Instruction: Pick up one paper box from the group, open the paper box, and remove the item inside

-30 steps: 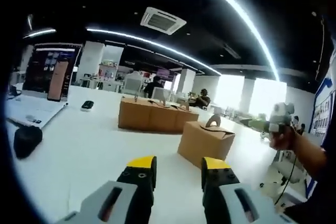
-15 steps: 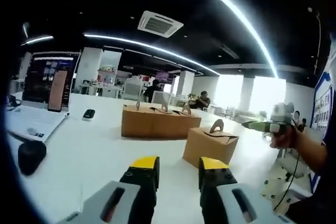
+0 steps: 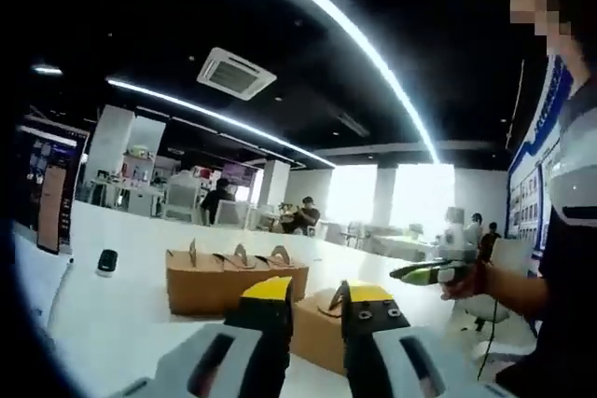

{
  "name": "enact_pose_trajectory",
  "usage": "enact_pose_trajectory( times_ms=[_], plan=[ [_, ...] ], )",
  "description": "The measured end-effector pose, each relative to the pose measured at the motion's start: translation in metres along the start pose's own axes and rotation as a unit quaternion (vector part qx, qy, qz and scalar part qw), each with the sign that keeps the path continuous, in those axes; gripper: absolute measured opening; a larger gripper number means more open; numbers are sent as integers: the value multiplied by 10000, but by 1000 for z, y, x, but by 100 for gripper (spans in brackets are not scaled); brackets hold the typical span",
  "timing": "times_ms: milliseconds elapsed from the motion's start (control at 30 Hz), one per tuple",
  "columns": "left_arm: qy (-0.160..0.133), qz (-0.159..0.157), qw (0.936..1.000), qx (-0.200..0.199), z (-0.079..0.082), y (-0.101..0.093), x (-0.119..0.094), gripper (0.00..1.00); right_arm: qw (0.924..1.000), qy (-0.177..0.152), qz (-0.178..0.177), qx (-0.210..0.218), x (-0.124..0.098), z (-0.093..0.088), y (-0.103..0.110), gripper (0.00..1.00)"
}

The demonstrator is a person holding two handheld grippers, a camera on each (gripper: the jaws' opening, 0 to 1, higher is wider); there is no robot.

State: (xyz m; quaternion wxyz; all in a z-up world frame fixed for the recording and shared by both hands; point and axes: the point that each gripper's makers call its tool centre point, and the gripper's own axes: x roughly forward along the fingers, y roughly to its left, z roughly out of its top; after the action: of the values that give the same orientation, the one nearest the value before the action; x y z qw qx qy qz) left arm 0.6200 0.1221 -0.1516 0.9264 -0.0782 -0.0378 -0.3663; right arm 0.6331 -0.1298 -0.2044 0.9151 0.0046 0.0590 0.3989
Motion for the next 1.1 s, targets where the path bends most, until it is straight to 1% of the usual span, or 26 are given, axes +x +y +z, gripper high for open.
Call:
enact_pose_trajectory(
  times_ms=[33, 100, 167, 233, 267, 300, 333, 367, 400, 433, 467, 567, 667, 767, 833, 933, 1033, 1100],
  plan=[
    [-50, 61, 10000, 55, 3, 4, 1, 16, 10000, 16, -18, -5, 1, -1, -1, 27],
    [-94, 147, 9998, 47, 9, 13, 2, 16, 9999, 63, -88, -4, 2, -3, -2, 27],
    [-158, 190, 9994, 237, 11, 19, 3, 16, 9998, 124, -83, -143, 3, -5, 0, 27],
    [0, 249, 9994, 251, 2, 27, 8, 16, 9995, 195, -69, -237, 4, -9, 3, 27],
    [39, 220, 9994, 255, -1, 29, 12, 16, 9994, 227, -75, -235, 3, -10, 2, 27],
    [50, -22, 9999, 154, -3, 23, 16, 16, 9994, 241, -78, -233, 3, -10, 2, 27],
    [60, -243, 9997, -33, -5, 18, 19, 16, 9993, 289, -108, -225, 0, -11, 2, 27],
    [93, -501, 9982, -311, -7, 13, 23, 16, 9993, 286, -114, -222, -3, -10, 1, 27],
    [88, -612, 9974, -381, -8, 12, 27, 16, 9994, 265, -109, -210, -5, -9, 1, 27],
    [86, -540, 9981, -285, -8, 15, 32, 18, 9994, 257, -116, -199, -7, -9, 0, 27],
    [104, -554, 9980, -272, -9, 15, 37, 20, 9993, 262, -155, -199, -9, -8, -2, 27],
    [264, -742, 9963, -339, -15, 9, 49, 23, 9991, 244, -300, -183, -14, -6, -7, 27],
    [538, -961, 9938, -138, -25, 2, 59, 25, 9992, 150, -333, -184, -16, -2, -6, 27],
    [775, -1200, 9896, -137, -34, -3, 68, 27, 9991, 158, -348, -201, -16, -2, -5, 27],
    [938, -1320, 9868, 18, -42, -6, 72, 28, 9990, 184, -357, -212, -16, -4, -6, 27],
    [1181, -1376, 9833, 145, -52, -9, 79, 29, 9987, 241, -362, -249, -15, -7, -7, 27],
    [1398, -1563, 9772, 345, -63, -19, 84, 32, 9986, 240, -401, -228, -15, -7, -11, 27],
    [1570, -1723, 9717, 385, -71, -25, 87, 34, 9986, 231, -410, -226, -14, -6, -13, 27]
  ],
)
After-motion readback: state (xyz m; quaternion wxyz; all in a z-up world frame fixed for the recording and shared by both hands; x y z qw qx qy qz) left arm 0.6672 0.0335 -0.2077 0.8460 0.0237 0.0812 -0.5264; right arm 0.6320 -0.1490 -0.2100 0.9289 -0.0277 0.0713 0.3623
